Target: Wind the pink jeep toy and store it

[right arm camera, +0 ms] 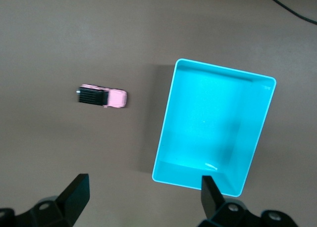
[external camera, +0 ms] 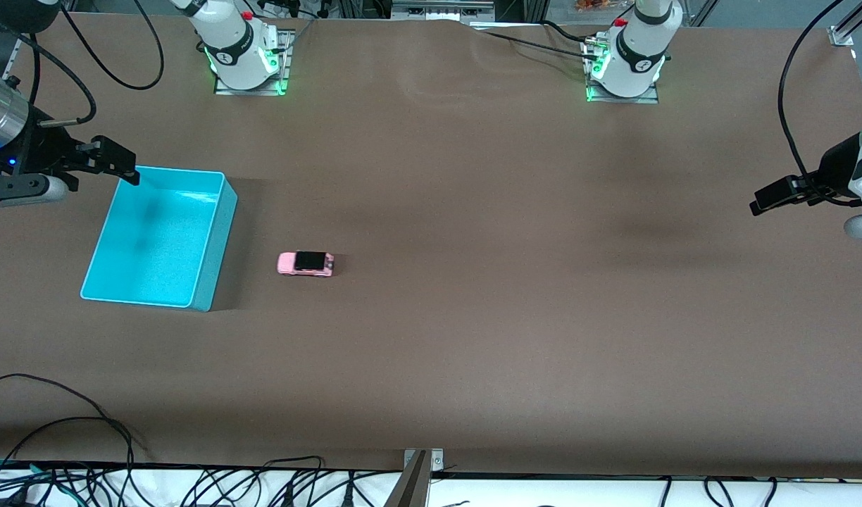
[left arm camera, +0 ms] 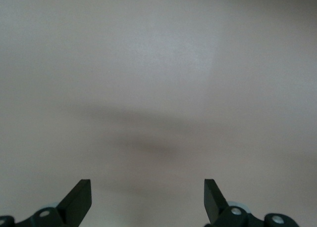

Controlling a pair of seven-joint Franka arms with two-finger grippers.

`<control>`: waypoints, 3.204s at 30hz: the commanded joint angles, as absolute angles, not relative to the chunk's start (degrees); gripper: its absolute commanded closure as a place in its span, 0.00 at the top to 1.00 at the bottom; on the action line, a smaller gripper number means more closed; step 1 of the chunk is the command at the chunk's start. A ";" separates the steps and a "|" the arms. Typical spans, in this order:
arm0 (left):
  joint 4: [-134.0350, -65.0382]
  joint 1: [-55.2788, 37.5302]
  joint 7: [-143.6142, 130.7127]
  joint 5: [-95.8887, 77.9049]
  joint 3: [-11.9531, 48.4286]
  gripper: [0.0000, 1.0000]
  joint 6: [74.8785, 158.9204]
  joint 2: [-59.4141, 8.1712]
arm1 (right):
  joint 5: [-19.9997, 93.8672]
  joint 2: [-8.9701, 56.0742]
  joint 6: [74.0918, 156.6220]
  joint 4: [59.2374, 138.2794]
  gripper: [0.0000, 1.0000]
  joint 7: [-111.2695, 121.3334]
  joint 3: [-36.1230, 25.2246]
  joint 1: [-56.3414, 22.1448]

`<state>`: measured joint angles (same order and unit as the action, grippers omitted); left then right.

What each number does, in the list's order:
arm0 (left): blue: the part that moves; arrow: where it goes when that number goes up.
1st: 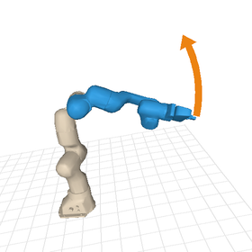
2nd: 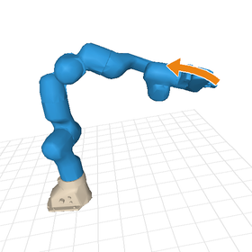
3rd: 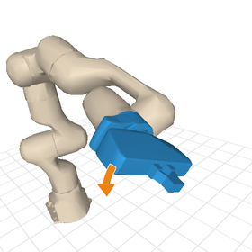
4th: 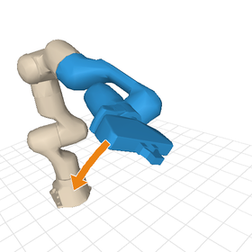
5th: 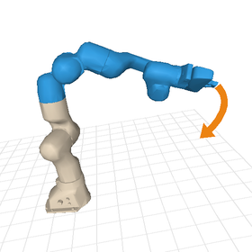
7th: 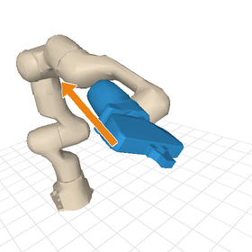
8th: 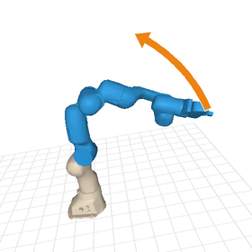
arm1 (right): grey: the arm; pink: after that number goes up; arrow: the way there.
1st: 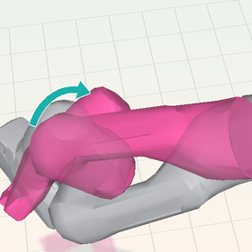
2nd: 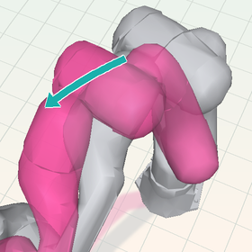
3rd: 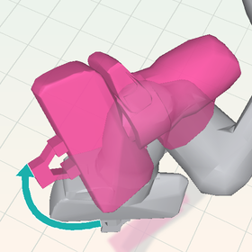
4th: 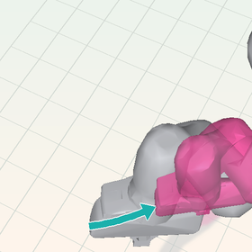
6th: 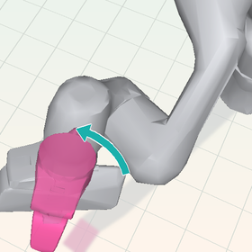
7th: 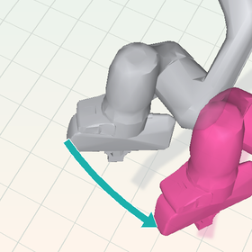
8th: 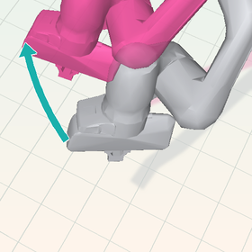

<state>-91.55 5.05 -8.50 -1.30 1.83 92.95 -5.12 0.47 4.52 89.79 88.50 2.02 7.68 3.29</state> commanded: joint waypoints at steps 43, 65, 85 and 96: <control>-92.90 4.66 -7.73 -1.93 2.20 1.00 94.57 -4.04 | 3.16 3.16 133.32 127.00 1.00 -21.53 13.62 3.08; -92.90 4.66 -7.65 -1.93 2.20 1.00 94.57 -4.13 | -1.75 12.83 138.52 127.09 1.00 -66.51 15.21 2.90; -92.90 4.57 -7.73 -1.93 2.20 1.00 94.57 -4.22 | -12.13 17.75 142.47 126.39 1.00 -86.57 15.03 3.16; -92.90 4.57 -7.73 -1.93 2.20 1.00 94.57 -4.22 | -12.57 21.09 147.66 124.98 1.00 -89.91 14.41 3.16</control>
